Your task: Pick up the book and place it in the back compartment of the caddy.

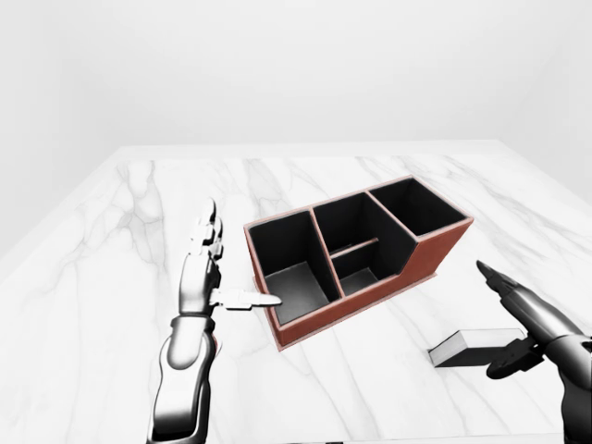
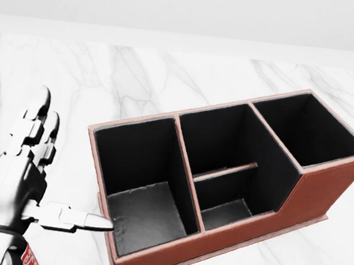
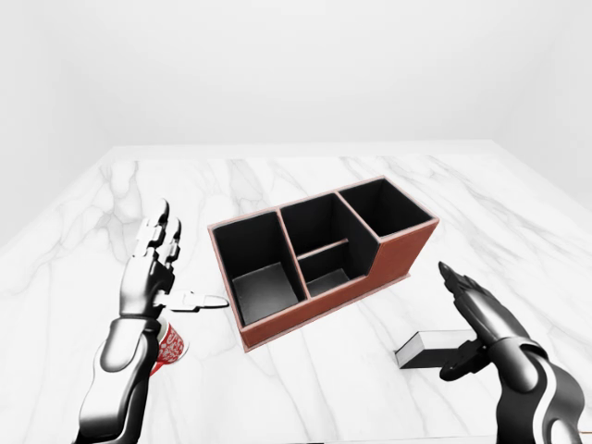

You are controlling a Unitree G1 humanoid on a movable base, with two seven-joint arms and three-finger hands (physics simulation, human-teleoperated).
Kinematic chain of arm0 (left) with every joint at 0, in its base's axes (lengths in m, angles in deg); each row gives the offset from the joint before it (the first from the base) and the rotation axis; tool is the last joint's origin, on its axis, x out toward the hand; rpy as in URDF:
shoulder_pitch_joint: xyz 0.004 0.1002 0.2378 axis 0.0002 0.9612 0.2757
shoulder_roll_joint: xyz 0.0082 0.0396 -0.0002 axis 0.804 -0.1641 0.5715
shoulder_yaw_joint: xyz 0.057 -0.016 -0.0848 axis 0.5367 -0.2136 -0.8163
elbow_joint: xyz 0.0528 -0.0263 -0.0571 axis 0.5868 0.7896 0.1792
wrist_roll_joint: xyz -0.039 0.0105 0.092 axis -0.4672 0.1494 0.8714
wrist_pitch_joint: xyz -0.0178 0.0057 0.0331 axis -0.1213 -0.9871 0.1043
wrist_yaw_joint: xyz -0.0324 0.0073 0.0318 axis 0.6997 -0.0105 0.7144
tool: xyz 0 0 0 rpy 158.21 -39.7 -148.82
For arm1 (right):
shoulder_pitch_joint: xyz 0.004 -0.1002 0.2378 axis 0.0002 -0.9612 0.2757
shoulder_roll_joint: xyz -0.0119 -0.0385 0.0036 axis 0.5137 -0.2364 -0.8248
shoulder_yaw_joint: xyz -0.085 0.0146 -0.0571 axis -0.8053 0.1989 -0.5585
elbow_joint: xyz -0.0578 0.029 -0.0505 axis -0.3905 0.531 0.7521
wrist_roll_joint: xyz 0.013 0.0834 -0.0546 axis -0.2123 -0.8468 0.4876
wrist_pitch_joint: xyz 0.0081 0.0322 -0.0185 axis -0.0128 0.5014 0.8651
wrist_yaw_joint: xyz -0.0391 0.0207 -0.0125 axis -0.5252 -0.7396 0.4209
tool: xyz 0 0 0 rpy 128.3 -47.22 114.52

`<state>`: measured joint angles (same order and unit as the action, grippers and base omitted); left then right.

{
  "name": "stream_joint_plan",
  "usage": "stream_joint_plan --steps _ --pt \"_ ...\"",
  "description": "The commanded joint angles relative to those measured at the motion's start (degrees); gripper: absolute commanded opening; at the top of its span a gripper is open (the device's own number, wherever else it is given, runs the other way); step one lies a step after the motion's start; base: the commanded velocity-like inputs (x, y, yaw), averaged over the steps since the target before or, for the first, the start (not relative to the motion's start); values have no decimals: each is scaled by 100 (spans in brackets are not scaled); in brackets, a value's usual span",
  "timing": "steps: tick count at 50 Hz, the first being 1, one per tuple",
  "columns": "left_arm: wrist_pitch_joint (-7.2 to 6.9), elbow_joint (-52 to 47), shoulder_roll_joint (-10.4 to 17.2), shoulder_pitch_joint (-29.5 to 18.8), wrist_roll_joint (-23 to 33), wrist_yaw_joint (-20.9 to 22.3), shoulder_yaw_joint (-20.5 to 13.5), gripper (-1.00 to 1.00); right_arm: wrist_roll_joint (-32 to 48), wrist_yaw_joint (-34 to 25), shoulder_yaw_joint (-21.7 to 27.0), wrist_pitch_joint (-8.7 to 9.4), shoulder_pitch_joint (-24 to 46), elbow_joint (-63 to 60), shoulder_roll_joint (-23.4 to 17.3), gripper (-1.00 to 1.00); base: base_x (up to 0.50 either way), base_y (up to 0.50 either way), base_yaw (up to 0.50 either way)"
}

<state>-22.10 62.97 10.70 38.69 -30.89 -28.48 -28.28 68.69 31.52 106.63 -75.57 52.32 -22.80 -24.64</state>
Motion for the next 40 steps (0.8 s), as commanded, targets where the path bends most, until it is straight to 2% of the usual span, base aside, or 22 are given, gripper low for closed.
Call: stream_joint_plan --steps 1,40 --pt "0 16 -2 3 8 -2 10 100 17 0 -91 0 77 279 -100 100 0 0 0" --pt "0 22 0 3 16 -4 5 100 138 0 -216 0 114 771 -278 100 0 0 0"
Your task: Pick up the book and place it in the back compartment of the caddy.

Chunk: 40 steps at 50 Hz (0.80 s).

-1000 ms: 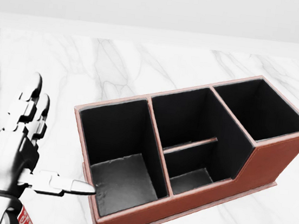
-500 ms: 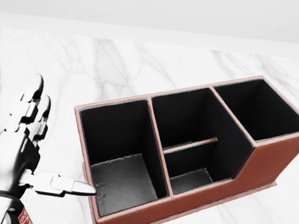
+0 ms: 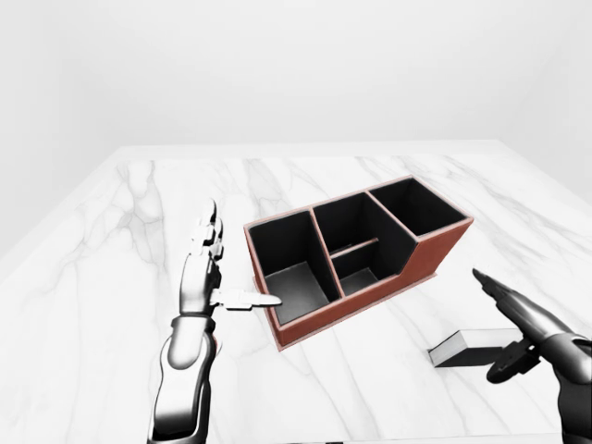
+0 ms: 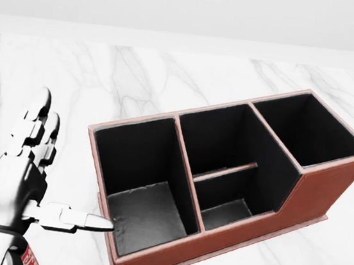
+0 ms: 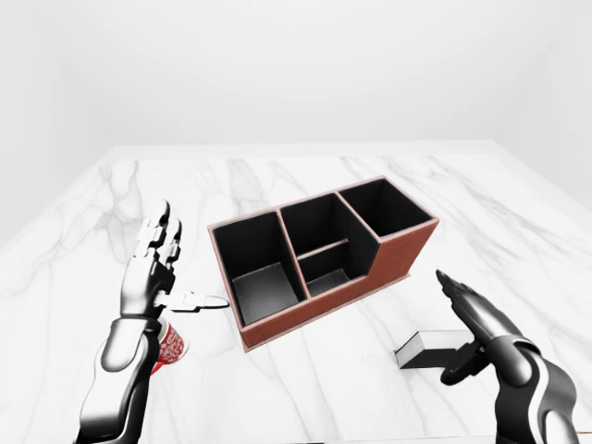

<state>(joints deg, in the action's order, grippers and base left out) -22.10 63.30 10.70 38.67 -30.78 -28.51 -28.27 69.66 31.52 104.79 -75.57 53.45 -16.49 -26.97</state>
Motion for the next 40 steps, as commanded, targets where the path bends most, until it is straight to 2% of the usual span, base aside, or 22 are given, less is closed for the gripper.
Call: stream_joint_plan --steps 1,24,29,40 --pt "0 -16 -1 6 4 0 5 100 38 0 -29 0 -4 130 -47 100 0 0 0" --pt "0 64 -9 21 25 -7 30 100 104 93 -88 0 36 361 -134 100 0 0 0" --pt "0 62 -10 24 32 -9 39 100 167 302 -157 0 146 610 -232 100 0 0 0" --pt "0 89 -9 23 37 -9 38 100 151 372 -199 0 149 671 -256 100 0 0 0"
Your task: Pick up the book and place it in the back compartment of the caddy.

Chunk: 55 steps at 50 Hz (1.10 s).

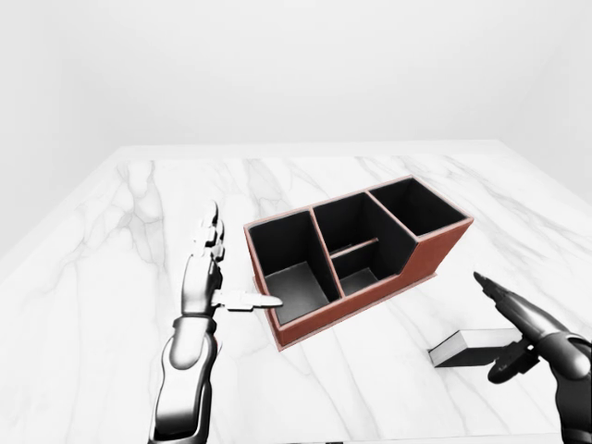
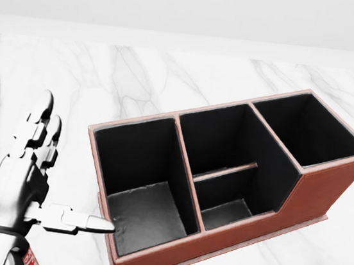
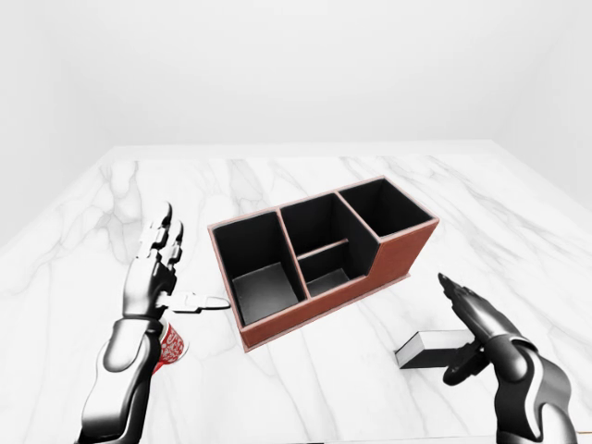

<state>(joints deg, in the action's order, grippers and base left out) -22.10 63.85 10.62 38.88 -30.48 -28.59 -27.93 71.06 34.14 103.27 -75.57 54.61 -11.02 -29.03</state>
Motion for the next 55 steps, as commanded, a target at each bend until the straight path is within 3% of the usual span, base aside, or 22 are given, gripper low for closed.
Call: stream_joint_plan --steps 1,27,29,30,43,55 --pt "0 52 0 -1 8 -2 2 100 13 134 -56 0 41 159 -56 100 0 0 0" --pt "0 38 3 -8 6 -5 -10 100 61 290 -156 0 17 369 -76 100 0 0 0" --pt "0 38 3 -8 7 -5 -11 100 45 278 -155 0 8 369 -72 -54 0 0 0" --pt "0 27 3 -6 4 -2 -11 100 30 268 -149 0 7 363 -73 -100 0 0 0" --pt "0 15 2 -6 7 -5 -9 100 -12 297 -166 0 15 387 -66 -100 0 0 0" --pt "0 24 1 -4 7 -4 -5 100 -174 -123 17 0 -45 -377 94 -100 0 0 0"
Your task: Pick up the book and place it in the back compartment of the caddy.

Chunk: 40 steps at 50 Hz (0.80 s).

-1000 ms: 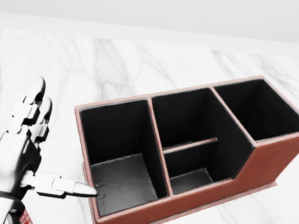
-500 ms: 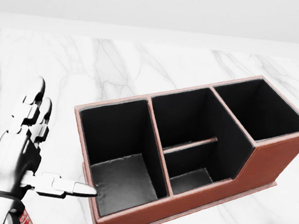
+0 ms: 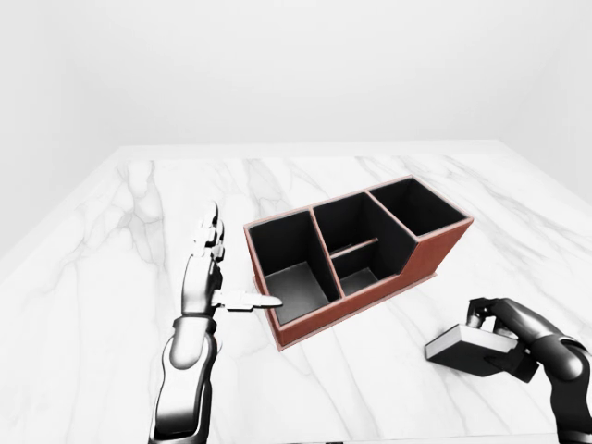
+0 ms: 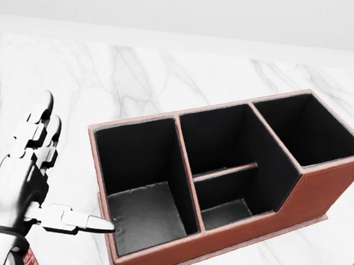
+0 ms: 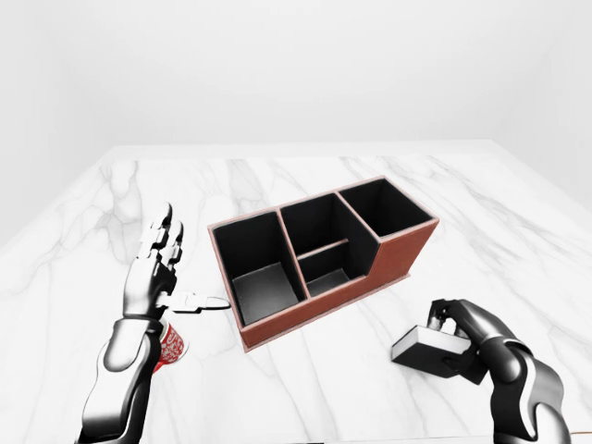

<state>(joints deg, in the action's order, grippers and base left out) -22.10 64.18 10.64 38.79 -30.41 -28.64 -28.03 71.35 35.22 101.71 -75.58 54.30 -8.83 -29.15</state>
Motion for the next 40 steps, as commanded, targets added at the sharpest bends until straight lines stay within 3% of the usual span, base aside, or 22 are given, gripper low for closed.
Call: stream_joint_plan --steps 1,17,21,28,36,40 --pt "0 1 0 1 -1 1 2 100 -216 -276 201 0 -15 -676 127 -100 0 0 0" --pt "0 -5 -2 2 2 -7 3 100 -748 -370 704 0 46 -2570 445 -100 0 0 0" --pt "0 15 1 -1 1 -7 -3 100 -866 -370 800 196 88 -2915 449 -100 0 0 0" --pt "0 31 1 -1 1 -4 -3 100 -1054 -370 957 387 123 -3459 477 -100 0 0 0" --pt "0 14 3 -1 -2 -3 -10 100 -1163 -370 1049 469 137 -3773 484 -100 0 0 0" --pt "0 27 1 -3 3 -6 -4 100 -1272 -370 1126 611 190 -4024 455 -100 0 0 0"
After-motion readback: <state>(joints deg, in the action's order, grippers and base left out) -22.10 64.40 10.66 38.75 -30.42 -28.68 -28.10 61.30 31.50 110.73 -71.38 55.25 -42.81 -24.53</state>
